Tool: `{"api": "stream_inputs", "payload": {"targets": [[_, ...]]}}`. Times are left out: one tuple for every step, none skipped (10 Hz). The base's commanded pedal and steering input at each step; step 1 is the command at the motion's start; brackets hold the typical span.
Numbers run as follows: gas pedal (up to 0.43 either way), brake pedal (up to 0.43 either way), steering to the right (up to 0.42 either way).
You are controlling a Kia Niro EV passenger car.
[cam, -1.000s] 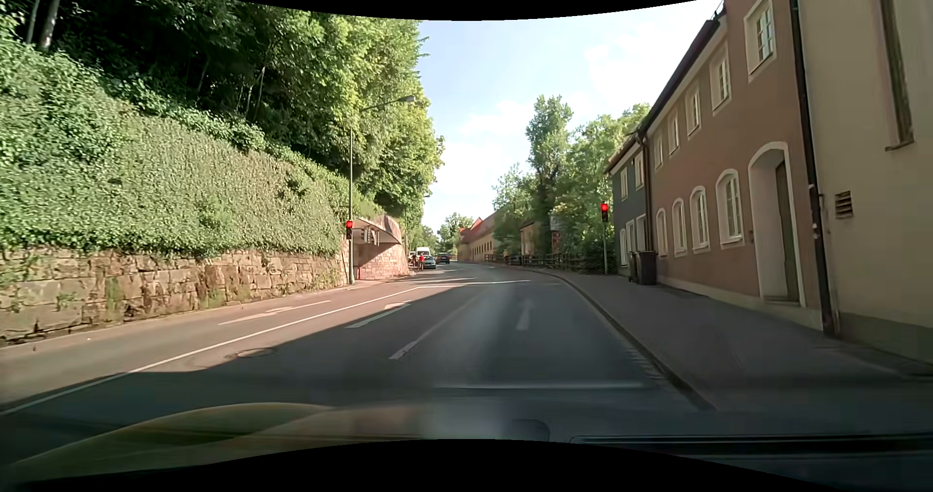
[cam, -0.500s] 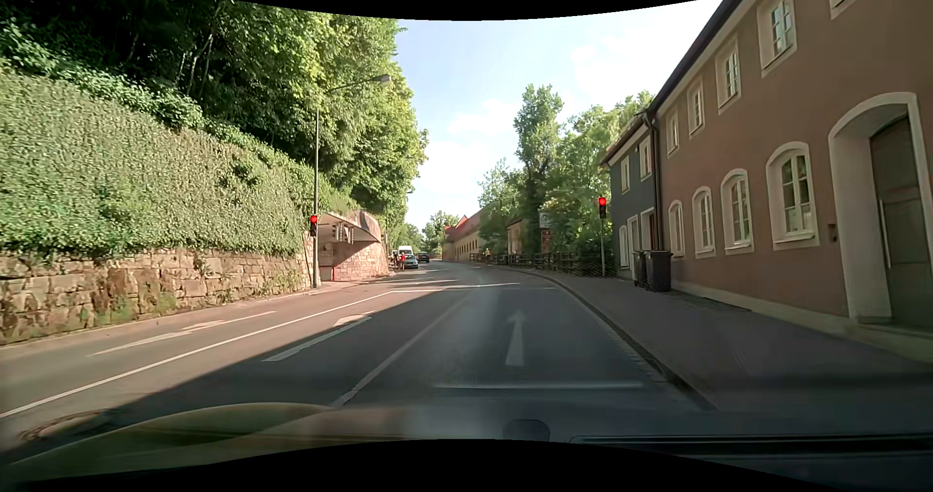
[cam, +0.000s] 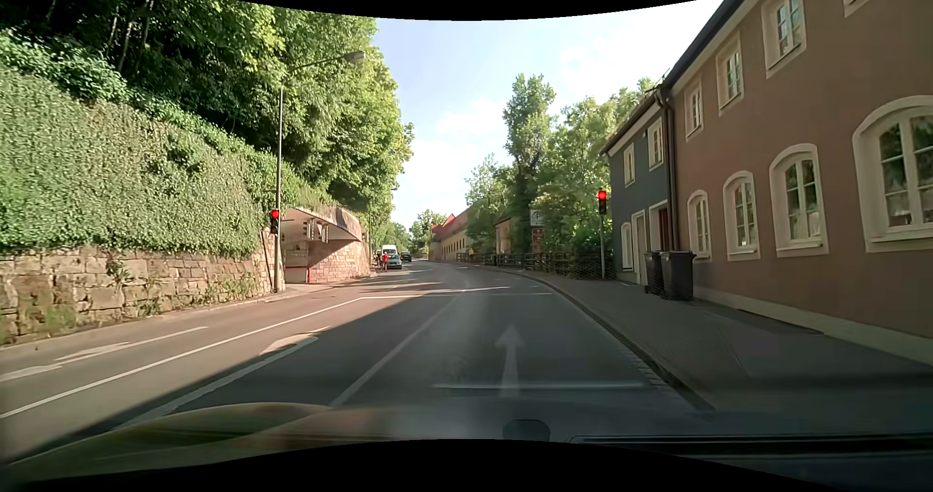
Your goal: Follow the waypoints while adhering to traffic rules and regulations
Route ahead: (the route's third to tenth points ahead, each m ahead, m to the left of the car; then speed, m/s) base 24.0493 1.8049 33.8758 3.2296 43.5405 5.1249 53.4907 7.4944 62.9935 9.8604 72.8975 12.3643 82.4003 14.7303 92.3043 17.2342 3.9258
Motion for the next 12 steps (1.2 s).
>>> {"api": "stream_inputs", "payload": {"targets": [[0.000, 0.079, 0.034], [0.000, 0.073, 0.032], [0.000, 0.073, 0.031], [0.000, 0.073, 0.030], [0.000, 0.061, 0.030], [0.000, 0.055, 0.029], [0.000, 0.055, 0.029], [0.000, 0.061, 0.028], [0.000, 0.055, 0.028], [0.000, 0.049, 0.028], [0.000, 0.049, 0.027], [0.000, 0.043, 0.025]]}}
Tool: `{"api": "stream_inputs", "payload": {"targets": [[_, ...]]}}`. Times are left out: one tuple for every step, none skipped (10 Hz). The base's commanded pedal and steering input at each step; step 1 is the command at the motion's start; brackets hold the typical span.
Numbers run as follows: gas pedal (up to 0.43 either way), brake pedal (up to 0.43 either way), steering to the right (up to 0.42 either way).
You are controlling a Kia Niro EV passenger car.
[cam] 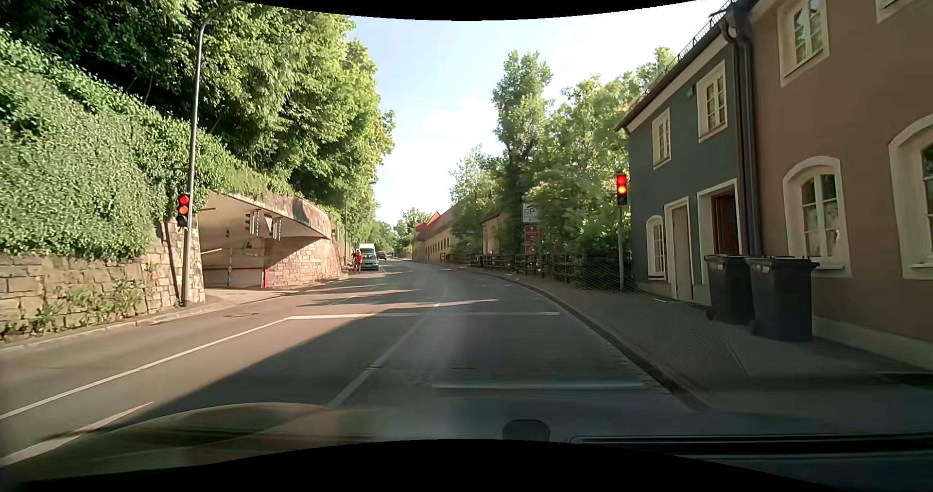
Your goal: Follow the waypoints while adhering to traffic rules and regulations
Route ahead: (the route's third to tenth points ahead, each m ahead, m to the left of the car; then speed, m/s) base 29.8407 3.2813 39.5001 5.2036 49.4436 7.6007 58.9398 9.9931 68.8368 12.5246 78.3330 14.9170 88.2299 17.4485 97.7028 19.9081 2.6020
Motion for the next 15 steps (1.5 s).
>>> {"api": "stream_inputs", "payload": {"targets": [[0.000, 0.006, 0.023], [0.000, 0.006, 0.021], [0.000, 0.024, 0.020], [0.000, 0.024, 0.019], [0.000, 0.006, 0.019], [0.000, 0.006, 0.018], [0.000, 0.006, 0.015], [0.067, 0.006, 0.014], [0.177, 0.006, 0.013], [0.220, 0.006, 0.013], [0.220, 0.006, 0.012], [0.228, 0.006, 0.012], [0.429, 0.006, 0.011], [0.449, 0.006, 0.010], [0.350, 0.006, 0.010]]}}
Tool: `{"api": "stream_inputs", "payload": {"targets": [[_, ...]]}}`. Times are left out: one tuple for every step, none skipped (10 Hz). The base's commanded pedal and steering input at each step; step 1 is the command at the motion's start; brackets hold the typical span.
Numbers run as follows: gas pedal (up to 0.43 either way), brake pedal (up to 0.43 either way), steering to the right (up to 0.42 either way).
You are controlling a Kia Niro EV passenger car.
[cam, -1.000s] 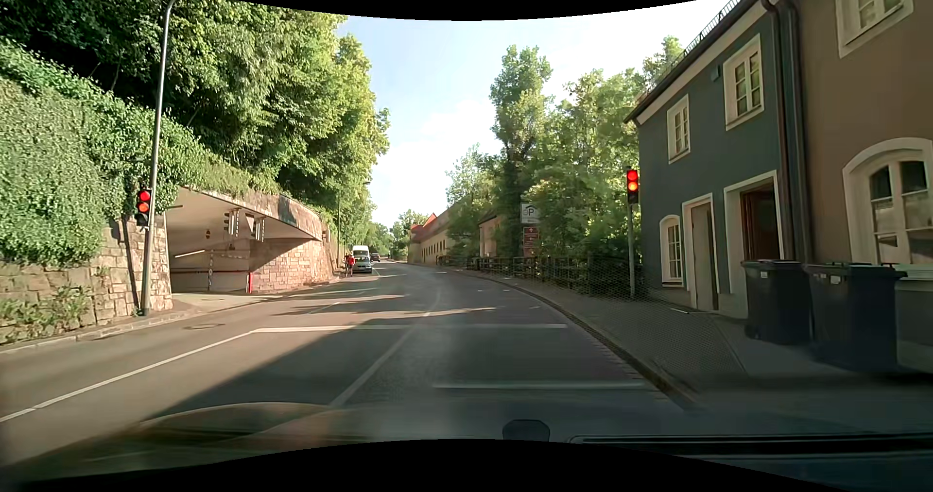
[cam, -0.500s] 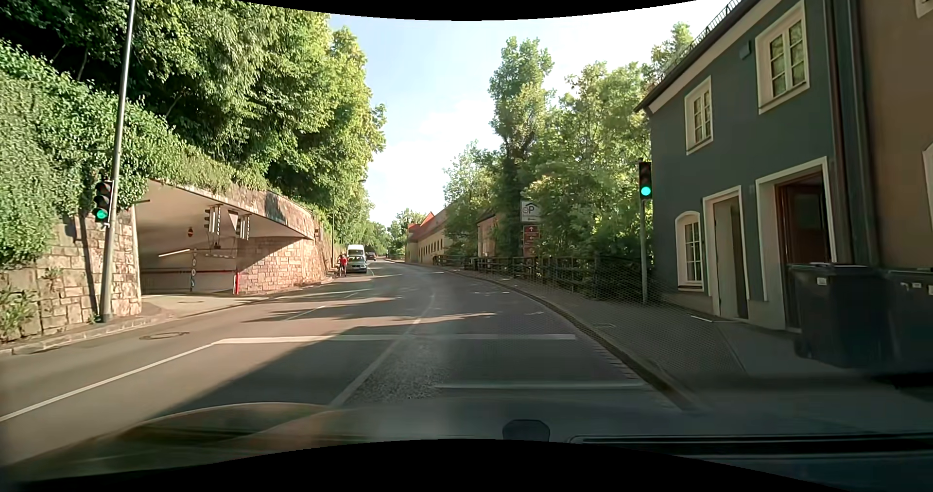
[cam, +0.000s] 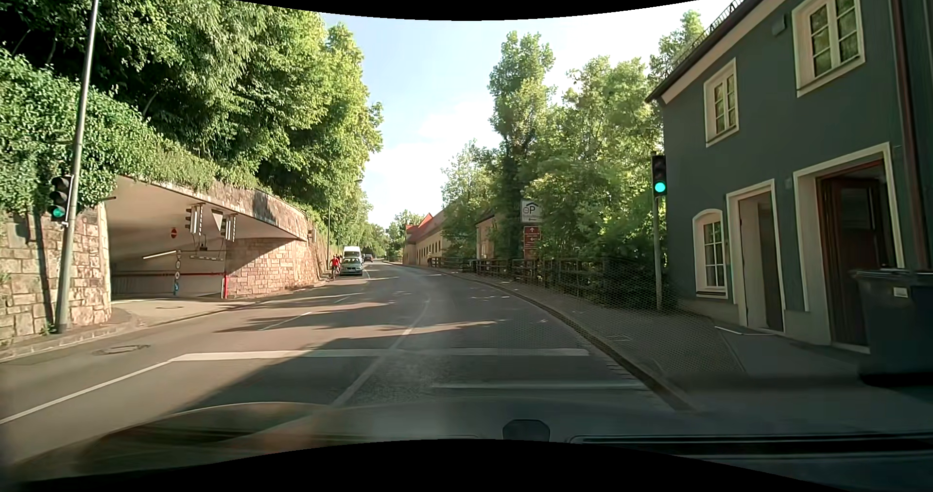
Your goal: Follow the waypoints while adhering to traffic rules and regulations
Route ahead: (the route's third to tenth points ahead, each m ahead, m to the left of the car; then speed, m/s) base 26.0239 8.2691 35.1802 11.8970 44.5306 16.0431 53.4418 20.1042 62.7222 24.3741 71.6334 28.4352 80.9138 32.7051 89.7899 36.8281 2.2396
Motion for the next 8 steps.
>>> {"api": "stream_inputs", "payload": {"targets": [[0.280, 0.006, 0.009], [0.280, 0.006, 0.007], [0.280, 0.006, 0.005], [0.280, 0.012, 0.003], [0.280, 0.006, 0.001], [0.280, 0.006, -0.002], [0.319, 0.006, -0.003], [0.319, 0.006, -0.003]]}}
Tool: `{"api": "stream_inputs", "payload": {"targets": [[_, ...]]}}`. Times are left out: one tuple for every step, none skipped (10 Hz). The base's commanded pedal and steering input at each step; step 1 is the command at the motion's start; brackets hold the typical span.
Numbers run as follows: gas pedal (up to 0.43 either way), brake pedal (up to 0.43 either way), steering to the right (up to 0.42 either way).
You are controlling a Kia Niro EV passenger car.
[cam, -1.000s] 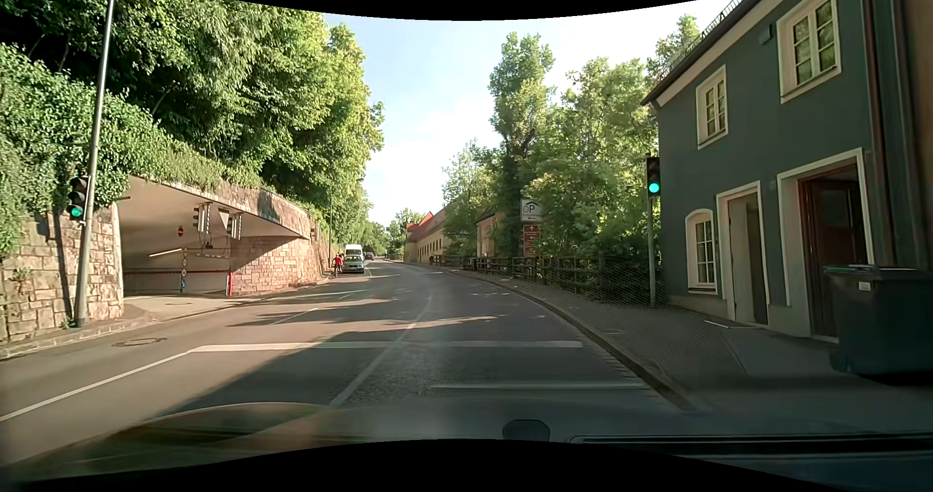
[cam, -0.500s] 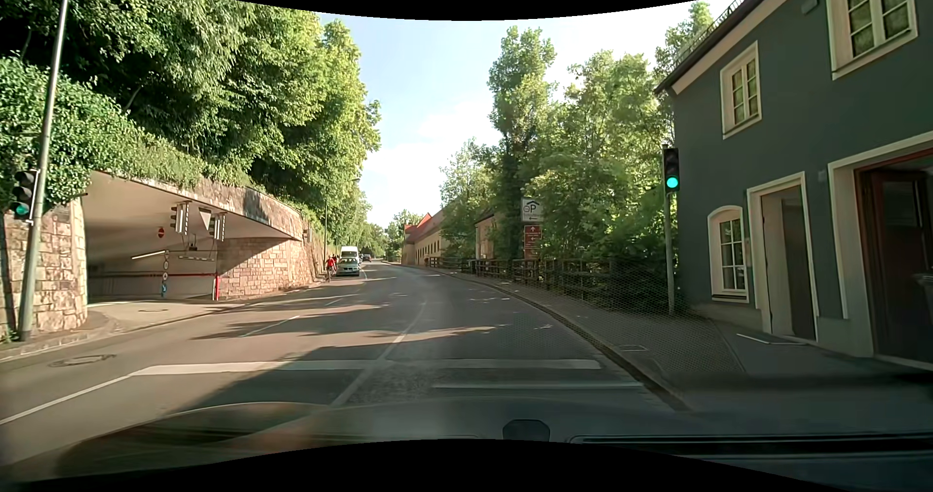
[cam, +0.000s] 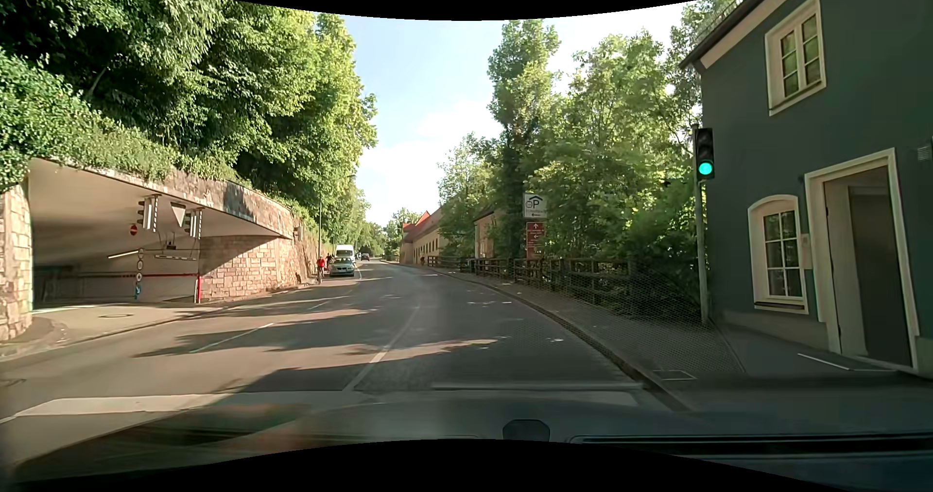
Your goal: Follow the waypoints while adhering to traffic rules and regulations
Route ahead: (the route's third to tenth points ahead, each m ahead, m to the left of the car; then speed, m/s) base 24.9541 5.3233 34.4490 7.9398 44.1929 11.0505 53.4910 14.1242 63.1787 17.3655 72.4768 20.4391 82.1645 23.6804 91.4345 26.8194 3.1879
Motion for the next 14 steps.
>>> {"api": "stream_inputs", "payload": {"targets": [[0.197, 0.006, -0.003], [0.287, 0.006, -0.005], [0.287, 0.006, -0.006], [0.339, 0.006, -0.009], [0.339, 0.006, -0.010], [0.331, 0.006, -0.013], [0.331, 0.006, -0.015], [0.319, 0.006, -0.019], [0.319, 0.006, -0.027], [0.299, 0.006, -0.035], [0.287, 0.006, -0.041], [0.287, 0.006, -0.045], [0.287, 0.006, -0.047], [0.287, 0.006, -0.051]]}}
